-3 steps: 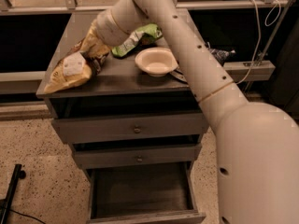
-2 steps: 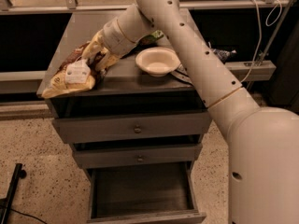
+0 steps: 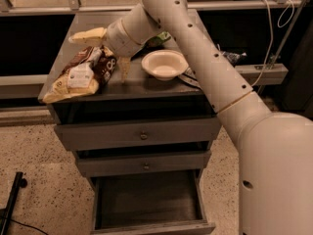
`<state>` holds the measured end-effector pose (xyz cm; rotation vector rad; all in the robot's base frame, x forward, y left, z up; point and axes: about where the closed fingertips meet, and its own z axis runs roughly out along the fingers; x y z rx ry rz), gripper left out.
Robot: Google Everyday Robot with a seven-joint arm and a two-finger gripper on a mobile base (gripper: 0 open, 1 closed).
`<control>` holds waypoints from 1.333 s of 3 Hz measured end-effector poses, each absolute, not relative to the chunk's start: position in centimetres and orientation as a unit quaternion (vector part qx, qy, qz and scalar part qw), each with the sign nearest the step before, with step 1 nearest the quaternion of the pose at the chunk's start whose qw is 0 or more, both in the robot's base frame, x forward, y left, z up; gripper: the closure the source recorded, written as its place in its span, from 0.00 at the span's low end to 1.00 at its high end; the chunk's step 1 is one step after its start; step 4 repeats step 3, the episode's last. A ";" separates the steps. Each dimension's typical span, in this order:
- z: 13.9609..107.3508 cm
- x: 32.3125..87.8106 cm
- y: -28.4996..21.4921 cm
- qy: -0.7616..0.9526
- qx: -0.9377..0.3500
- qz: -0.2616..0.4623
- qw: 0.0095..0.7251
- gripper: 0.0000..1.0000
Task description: Pick brown chip bag from bottom drawer and place on counter
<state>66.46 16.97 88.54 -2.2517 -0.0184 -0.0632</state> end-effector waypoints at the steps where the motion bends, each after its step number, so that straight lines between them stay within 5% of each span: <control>1: 90.9 66.9 16.1 -0.005 -0.910 -0.046 0.411 0.00; 4: 102.7 67.0 9.9 0.024 -0.912 -0.138 0.386 0.00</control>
Offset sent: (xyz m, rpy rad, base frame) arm 0.0098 -0.0696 0.1636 -0.1704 -0.2122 -0.1291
